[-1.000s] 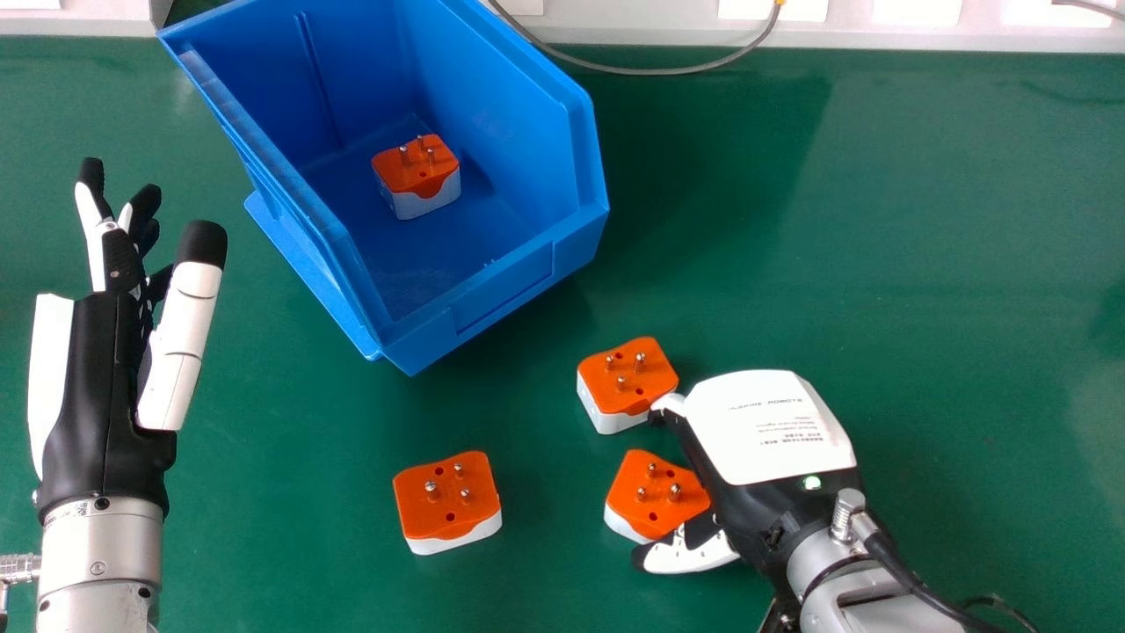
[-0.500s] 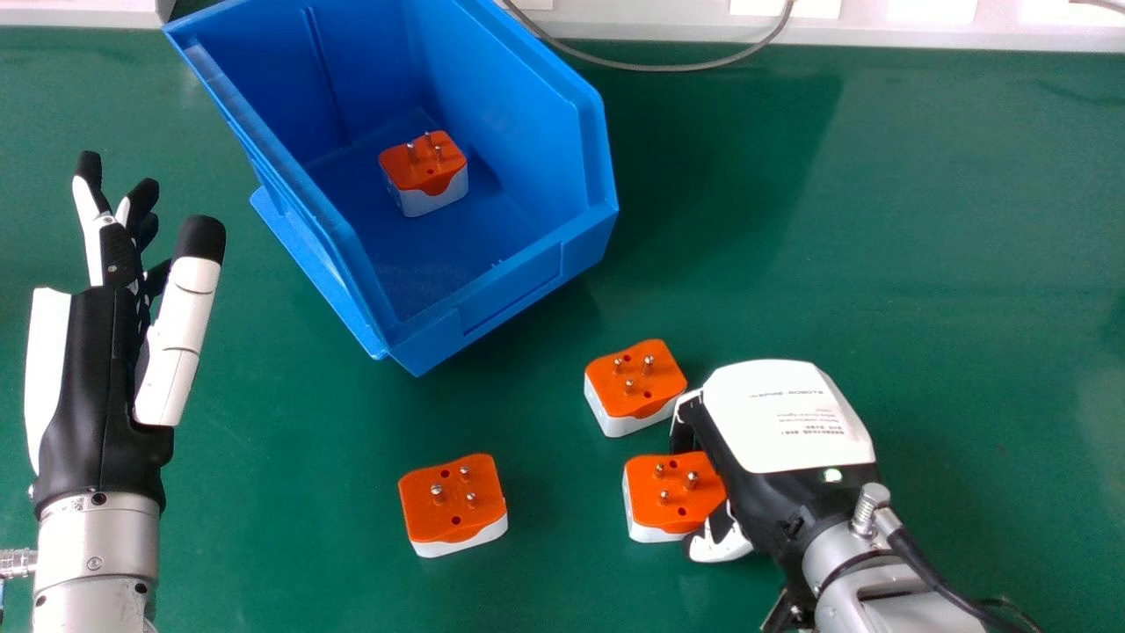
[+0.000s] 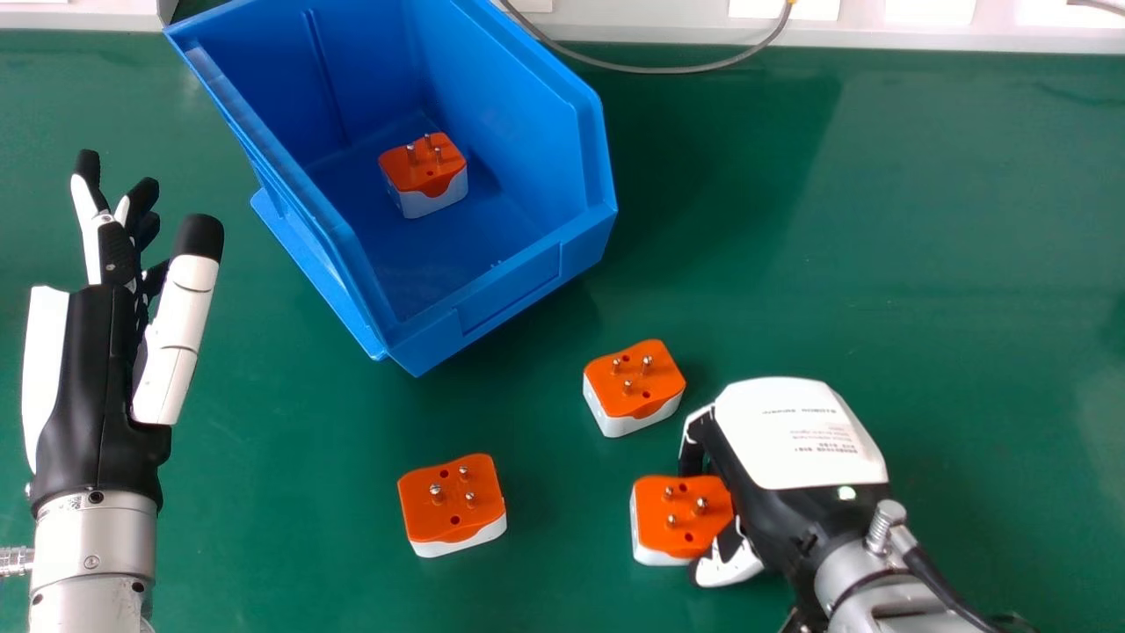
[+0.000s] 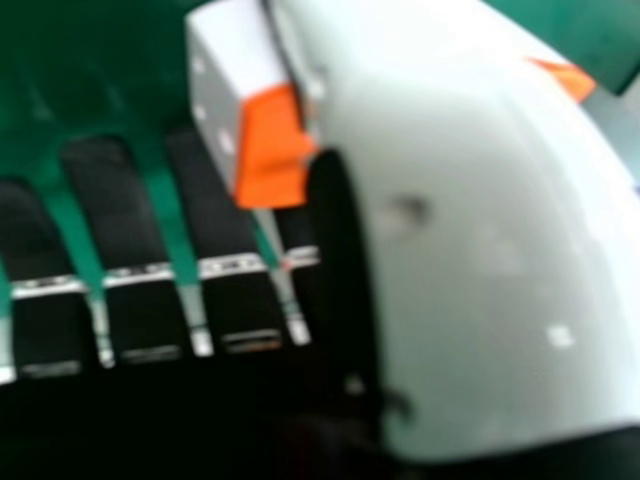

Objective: Pick all objects and put in blue box

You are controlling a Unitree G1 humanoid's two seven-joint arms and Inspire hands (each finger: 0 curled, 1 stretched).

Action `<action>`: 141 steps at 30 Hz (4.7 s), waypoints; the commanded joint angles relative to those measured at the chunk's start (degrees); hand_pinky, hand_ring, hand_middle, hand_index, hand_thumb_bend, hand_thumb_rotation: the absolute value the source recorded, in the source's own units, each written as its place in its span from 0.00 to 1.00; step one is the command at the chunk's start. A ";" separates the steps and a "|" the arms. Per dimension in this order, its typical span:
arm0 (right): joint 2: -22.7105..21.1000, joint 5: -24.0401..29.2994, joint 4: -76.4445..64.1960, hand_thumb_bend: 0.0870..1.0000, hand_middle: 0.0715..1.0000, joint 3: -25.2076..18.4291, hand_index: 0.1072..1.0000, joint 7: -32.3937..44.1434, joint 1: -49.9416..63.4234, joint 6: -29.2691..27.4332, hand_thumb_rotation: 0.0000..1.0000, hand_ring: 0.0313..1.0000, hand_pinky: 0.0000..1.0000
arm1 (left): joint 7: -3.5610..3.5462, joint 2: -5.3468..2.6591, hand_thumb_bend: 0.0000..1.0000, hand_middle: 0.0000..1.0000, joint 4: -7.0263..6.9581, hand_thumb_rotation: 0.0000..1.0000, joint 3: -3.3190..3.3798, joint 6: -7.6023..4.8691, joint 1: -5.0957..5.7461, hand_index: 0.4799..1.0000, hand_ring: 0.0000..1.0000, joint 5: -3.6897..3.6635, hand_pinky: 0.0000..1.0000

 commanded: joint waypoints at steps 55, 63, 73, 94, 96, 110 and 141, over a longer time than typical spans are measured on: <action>10.16 16.34 -7.79 0.44 0.08 -8.49 0.41 -0.65 -26.27 -3.35 0.11 0.05 0.03 | 0.72 1.01 0.71 0.96 3.32 1.00 -0.20 -1.46 -2.90 0.93 0.95 0.63 0.87; 13.25 17.01 10.90 0.43 0.16 -7.39 0.41 -6.81 -44.93 -2.25 0.12 0.12 0.08 | 0.34 0.90 0.71 0.97 2.37 1.00 -0.23 -1.58 -1.79 0.94 0.96 0.06 0.88; 17.80 22.06 40.49 0.43 0.40 -5.78 0.42 -17.48 -64.72 -4.72 0.12 0.37 0.28 | 0.28 0.13 0.75 0.98 0.54 1.00 -0.34 -1.55 -0.10 0.95 0.97 -0.08 0.90; 26.56 32.12 81.56 0.46 0.37 -2.85 0.45 -31.67 -86.35 -14.61 0.03 0.29 0.26 | 1.53 -1.62 0.79 0.97 -1.34 1.00 -1.64 -2.03 1.47 0.93 0.97 1.11 0.90; 27.04 33.60 81.76 0.46 0.47 -3.25 0.49 -29.19 -86.53 -13.28 0.27 0.42 0.36 | 1.61 -1.62 0.79 0.97 -1.34 1.00 -1.69 -1.96 1.40 0.93 0.97 1.30 0.90; 25.80 31.72 78.59 0.68 1.00 2.47 1.00 -27.59 -85.97 -7.83 0.93 0.98 0.78 | 1.30 -1.33 0.79 0.97 -0.91 1.00 -1.39 -1.74 1.01 0.92 0.97 1.18 0.89; 5.63 28.73 -2.92 0.34 1.00 -2.67 1.00 -21.15 -27.00 -1.45 0.79 1.00 0.97 | -0.03 -0.60 0.76 0.97 -1.52 1.00 0.19 -0.66 0.96 0.92 0.97 -0.63 0.88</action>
